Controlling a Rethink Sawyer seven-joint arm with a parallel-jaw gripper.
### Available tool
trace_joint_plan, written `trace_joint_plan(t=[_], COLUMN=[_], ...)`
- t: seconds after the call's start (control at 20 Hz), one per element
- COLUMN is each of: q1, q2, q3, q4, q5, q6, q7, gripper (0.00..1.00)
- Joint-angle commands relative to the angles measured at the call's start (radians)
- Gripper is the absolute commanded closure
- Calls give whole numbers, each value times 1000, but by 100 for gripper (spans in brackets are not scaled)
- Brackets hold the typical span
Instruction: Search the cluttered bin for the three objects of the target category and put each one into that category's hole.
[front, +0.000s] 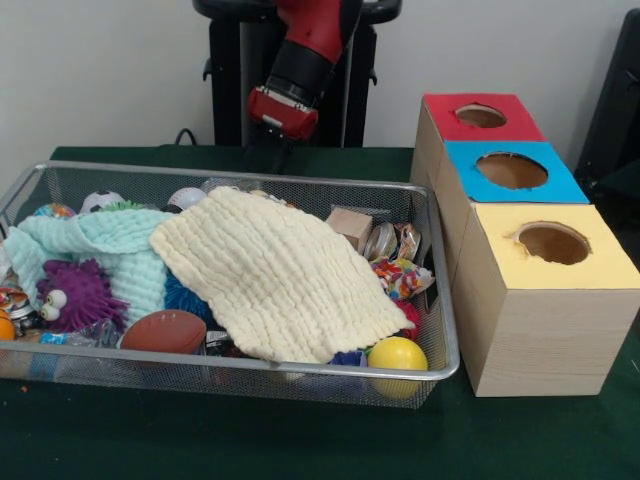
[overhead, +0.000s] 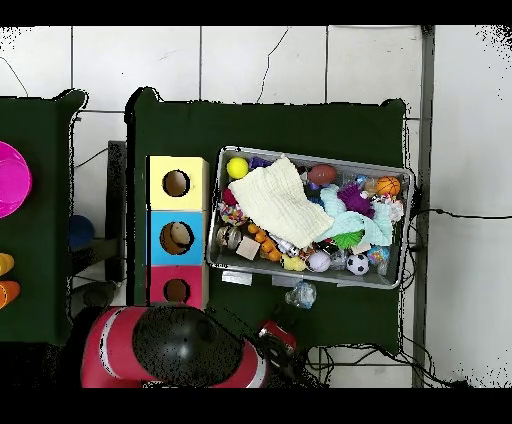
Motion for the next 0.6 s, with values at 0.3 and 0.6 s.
trace_joint_plan(t=[0.3,0.6], q1=[-35,10], q2=[152,177], q3=[62,114], q4=[-51,32], q5=[-30,175], q6=[-319,-422], q7=[119,145], gripper=[0,0])
